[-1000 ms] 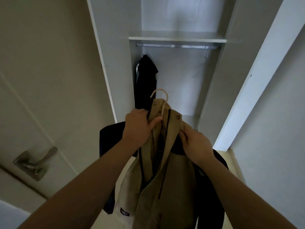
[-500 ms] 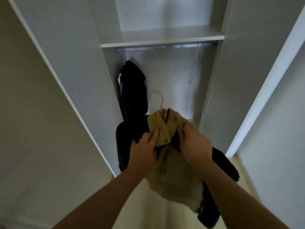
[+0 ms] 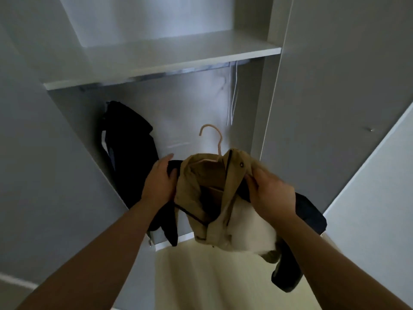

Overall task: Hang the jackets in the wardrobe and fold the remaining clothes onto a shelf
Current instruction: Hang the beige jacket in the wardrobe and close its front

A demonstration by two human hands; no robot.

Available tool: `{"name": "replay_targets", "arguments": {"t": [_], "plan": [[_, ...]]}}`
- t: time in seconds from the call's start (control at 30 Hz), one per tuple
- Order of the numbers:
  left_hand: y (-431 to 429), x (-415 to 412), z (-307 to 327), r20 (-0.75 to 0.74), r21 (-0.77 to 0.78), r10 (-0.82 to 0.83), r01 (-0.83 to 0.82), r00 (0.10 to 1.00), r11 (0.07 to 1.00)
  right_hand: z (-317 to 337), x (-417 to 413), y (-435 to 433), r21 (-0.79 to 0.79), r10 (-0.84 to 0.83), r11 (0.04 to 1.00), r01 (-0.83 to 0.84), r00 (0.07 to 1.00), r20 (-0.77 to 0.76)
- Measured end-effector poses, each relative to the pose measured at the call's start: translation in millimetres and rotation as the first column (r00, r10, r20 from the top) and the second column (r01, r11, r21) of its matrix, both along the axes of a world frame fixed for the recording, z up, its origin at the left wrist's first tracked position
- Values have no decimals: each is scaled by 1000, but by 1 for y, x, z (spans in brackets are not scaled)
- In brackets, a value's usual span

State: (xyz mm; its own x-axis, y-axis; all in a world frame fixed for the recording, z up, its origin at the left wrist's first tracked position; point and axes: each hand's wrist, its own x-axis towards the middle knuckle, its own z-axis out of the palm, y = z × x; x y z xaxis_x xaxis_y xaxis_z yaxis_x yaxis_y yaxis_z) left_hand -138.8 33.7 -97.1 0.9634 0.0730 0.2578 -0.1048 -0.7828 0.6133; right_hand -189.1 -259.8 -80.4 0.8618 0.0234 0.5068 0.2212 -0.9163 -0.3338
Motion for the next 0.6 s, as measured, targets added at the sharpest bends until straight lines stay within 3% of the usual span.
{"name": "replay_targets", "arguments": {"t": [0.07, 0.2, 0.33, 0.47, 0.6], "plan": [[9, 40, 1, -63, 81, -174, 179, 983, 981, -1, 15, 8, 8, -54, 999, 54, 999, 9], [-4, 92, 0, -21, 88, -298, 299, 954, 950, 0, 44, 14, 49, -170, 985, 167, 984, 58], [-43, 132, 5, 33, -24, -362, 363, 932, 931, -7, 75, 19, 49, -214, 976, 212, 976, 42], [-58, 168, 4, 89, 46, -374, 371, 923, 927, -20, 117, 14, 15, -234, 972, 234, 972, -36], [-46, 212, -2, -34, 79, -404, 405, 914, 911, -30, 155, 25, 43, -195, 980, 196, 980, -29]]}}
